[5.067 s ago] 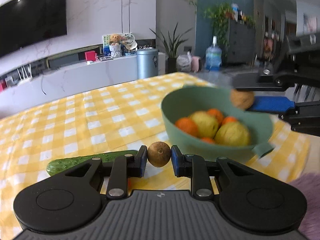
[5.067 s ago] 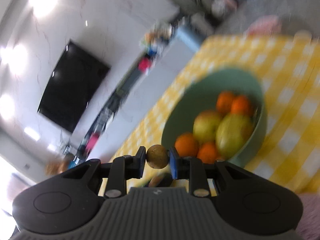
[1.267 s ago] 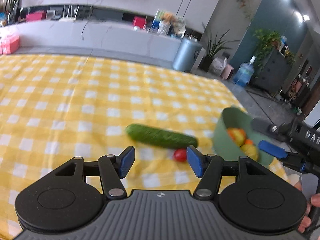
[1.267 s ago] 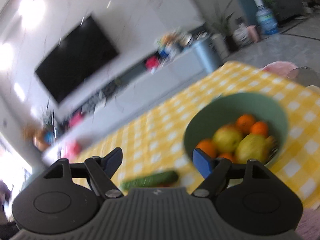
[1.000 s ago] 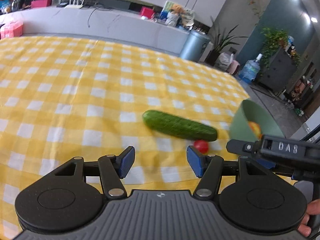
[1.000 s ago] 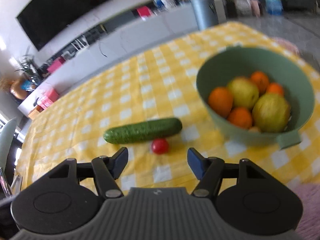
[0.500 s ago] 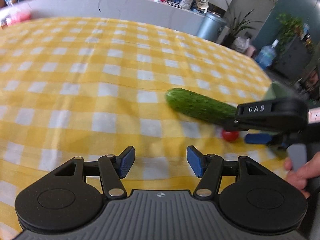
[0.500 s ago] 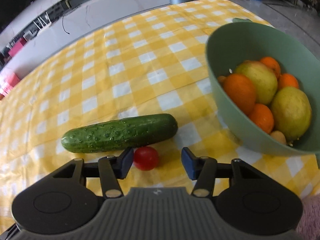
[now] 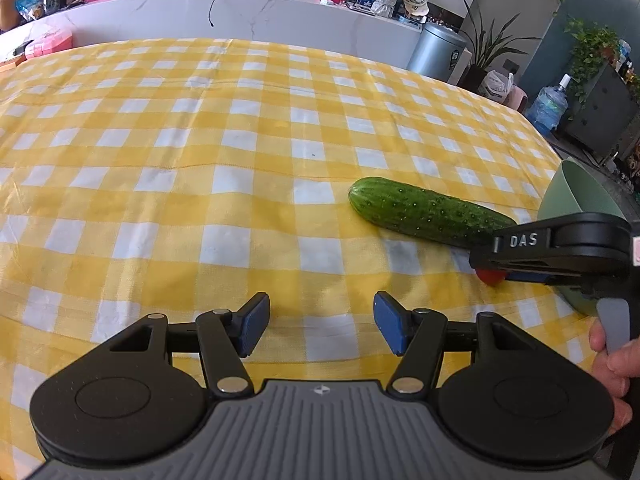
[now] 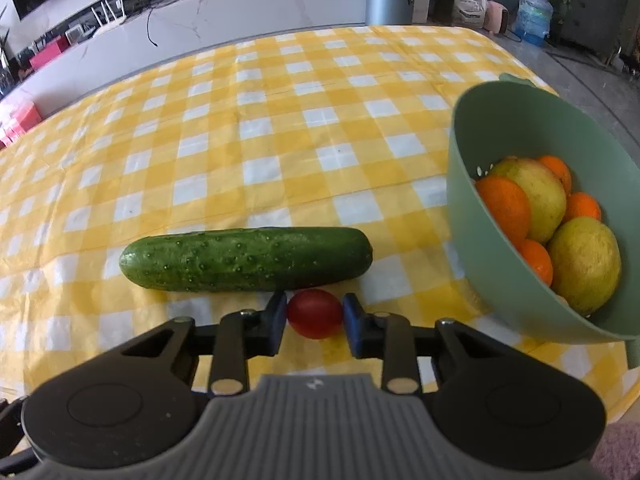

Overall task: Organize fruits
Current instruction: 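Move both tools back toward the cucumber and red tomato, then grasp the red cherry tomato with the right tool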

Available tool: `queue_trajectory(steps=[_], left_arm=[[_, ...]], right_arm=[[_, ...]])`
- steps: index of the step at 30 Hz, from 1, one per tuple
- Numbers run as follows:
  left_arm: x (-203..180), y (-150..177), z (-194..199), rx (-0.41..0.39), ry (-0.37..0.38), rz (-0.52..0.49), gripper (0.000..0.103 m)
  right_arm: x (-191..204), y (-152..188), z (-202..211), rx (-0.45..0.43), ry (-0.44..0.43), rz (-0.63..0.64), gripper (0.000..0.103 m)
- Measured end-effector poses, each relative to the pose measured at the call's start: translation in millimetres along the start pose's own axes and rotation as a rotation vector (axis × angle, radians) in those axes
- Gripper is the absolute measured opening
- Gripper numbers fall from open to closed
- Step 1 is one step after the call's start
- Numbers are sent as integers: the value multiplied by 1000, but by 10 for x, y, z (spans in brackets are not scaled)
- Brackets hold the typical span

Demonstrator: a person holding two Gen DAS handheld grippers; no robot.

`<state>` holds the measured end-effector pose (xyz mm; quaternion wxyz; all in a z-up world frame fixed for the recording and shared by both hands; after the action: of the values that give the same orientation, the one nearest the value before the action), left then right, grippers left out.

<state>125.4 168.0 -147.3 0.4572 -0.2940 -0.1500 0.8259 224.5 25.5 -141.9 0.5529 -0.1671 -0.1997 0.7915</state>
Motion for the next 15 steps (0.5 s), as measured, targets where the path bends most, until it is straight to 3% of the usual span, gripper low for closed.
queue_trajectory(steps=[3, 11, 15], left_arm=[[8, 0, 0, 5, 3, 7, 70], [60, -28, 24, 5, 19, 38, 70], [17, -91, 164, -64, 47, 6, 70]], right_arm=[[-12, 34, -63, 12, -55, -34, 28], [-44, 33, -76, -4, -94, -59, 27], [-63, 49, 13, -39, -118, -57, 26]])
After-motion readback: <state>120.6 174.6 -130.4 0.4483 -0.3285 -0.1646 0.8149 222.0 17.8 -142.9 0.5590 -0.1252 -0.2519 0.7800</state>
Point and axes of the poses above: each gripper's, at about its wrist camera, not at the fingertips, and z roughly against the way its jaws point, x to its left, y to its underside, the point moved 9 cm from there along -z, roughly the way its jaws point, and after that the axes turned 12 degrees about z, right-handed, at the moved point
